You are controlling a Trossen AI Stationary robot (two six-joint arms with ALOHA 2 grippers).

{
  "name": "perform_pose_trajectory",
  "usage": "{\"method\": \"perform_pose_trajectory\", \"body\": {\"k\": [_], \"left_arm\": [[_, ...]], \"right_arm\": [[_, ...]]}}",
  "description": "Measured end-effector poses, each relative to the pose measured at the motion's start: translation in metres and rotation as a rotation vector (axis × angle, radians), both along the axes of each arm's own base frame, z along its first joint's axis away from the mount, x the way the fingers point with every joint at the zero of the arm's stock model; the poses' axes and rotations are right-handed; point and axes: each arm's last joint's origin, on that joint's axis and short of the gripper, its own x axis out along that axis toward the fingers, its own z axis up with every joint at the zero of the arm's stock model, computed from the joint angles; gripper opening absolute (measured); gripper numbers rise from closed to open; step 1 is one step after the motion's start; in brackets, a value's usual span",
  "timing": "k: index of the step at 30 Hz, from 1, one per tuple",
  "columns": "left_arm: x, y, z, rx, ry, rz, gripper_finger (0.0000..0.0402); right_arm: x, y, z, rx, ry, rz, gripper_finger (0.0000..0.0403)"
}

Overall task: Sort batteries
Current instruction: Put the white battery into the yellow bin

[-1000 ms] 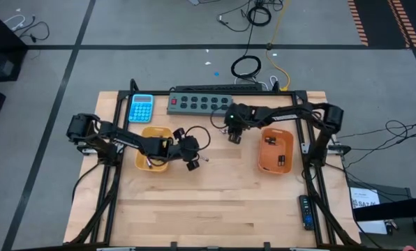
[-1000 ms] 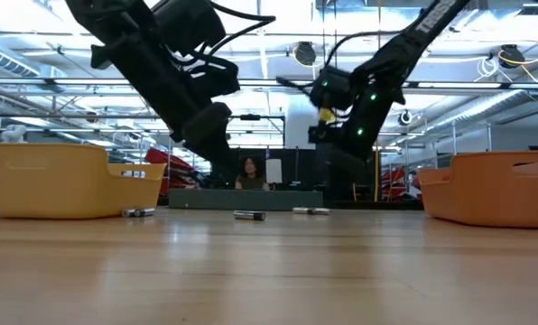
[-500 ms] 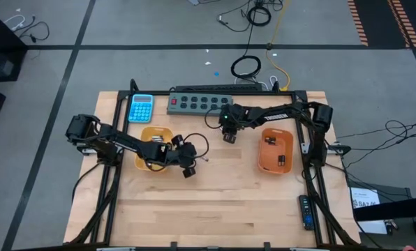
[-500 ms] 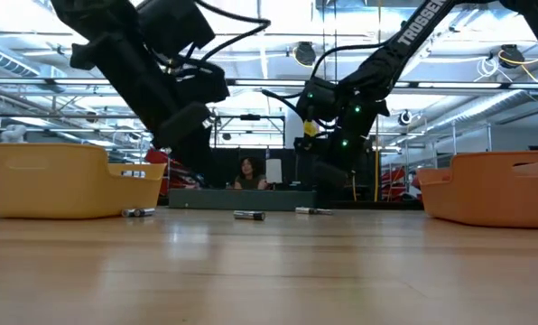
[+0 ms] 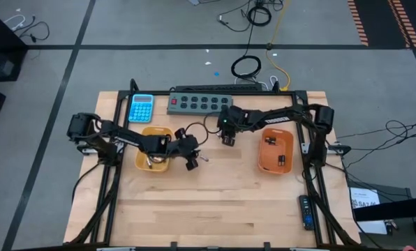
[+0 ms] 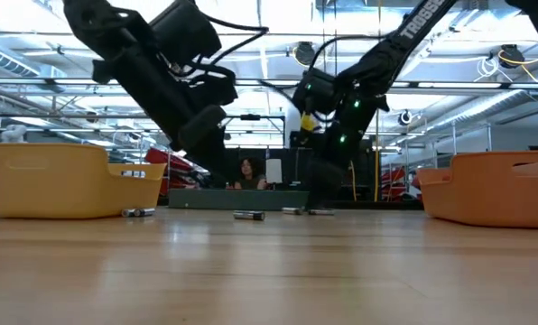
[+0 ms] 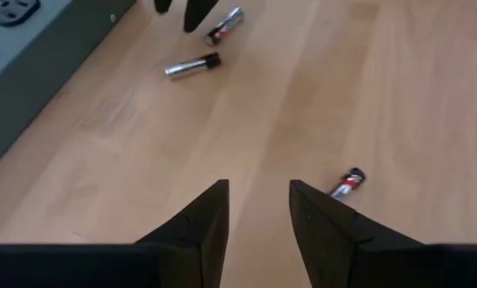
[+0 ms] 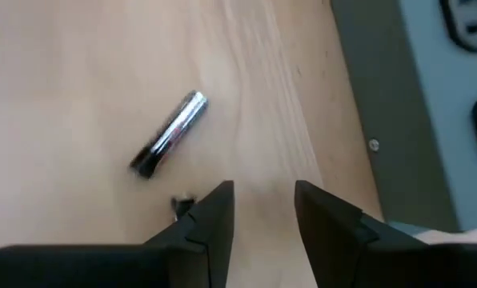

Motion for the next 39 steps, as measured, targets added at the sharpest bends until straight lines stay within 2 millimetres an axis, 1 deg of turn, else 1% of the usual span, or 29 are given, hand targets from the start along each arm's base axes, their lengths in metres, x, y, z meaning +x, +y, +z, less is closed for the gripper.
{"method": "perform_pose_trajectory", "body": {"k": [2, 4, 7, 11, 14, 17, 21, 25, 29, 31, 32, 37, 39], "left_arm": [[0.0, 0.006, 0.0, -0.006, 0.003, -0.013, 0.0141], [0.001, 0.012, 0.001, 0.01, 0.0, -0.034, 0.0141], [0.002, 0.018, 0.002, 0.029, -0.006, -0.061, 0.0141], [0.003, 0.025, 0.003, 0.024, -0.017, -0.05, 0.0141], [0.003, 0.026, 0.003, 0.032, -0.011, -0.061, 0.0141], [0.002, 0.025, 0.002, 0.022, -0.003, -0.091, 0.0141], [0.004, 0.022, -0.005, 0.017, 0.022, -0.14, 0.0141], [0.007, 0.018, -0.014, 0.032, 0.052, -0.233, 0.0141], [0.008, 0.016, -0.016, 0.059, 0.062, -0.269, 0.0141], [0.008, 0.016, -0.016, 0.041, 0.055, -0.25, 0.0141], [0.008, 0.016, -0.015, 0.027, 0.048, -0.234, 0.0141], [0.008, 0.017, -0.014, -0.004, 0.031, -0.195, 0.0141], [0.009, 0.017, -0.013, 0.011, 0.021, -0.176, 0.0141]], "right_arm": [[0.0, 0.004, 0.008, 0.012, -0.015, 0.038, 0.0125], [-0.001, 0.011, 0.011, 0.037, -0.006, 0.072, 0.0128], [-0.002, 0.026, 0.005, 0.087, 0.03, 0.129, 0.0139], [-0.006, 0.043, -0.005, 0.096, 0.046, 0.153, 0.0157], [-0.008, 0.043, -0.008, 0.105, 0.029, 0.134, 0.0165], [-0.011, 0.041, -0.01, 0.112, 0.031, 0.121, 0.0162], [-0.014, 0.042, -0.013, 0.128, 0.04, 0.118, 0.0141], [-0.016, 0.044, -0.015, 0.175, 0.045, 0.145, 0.0109], [-0.017, 0.044, -0.016, 0.188, 0.054, 0.155, 0.0057], [-0.017, 0.045, -0.016, 0.185, 0.058, 0.164, 0.0024], [-0.017, 0.045, -0.016, 0.183, 0.06, 0.17, 0.0015], [-0.017, 0.044, -0.016, 0.173, 0.059, 0.184, 0.001], [-0.015, 0.045, -0.015, 0.162, 0.038, 0.192, 0.0006]]}}
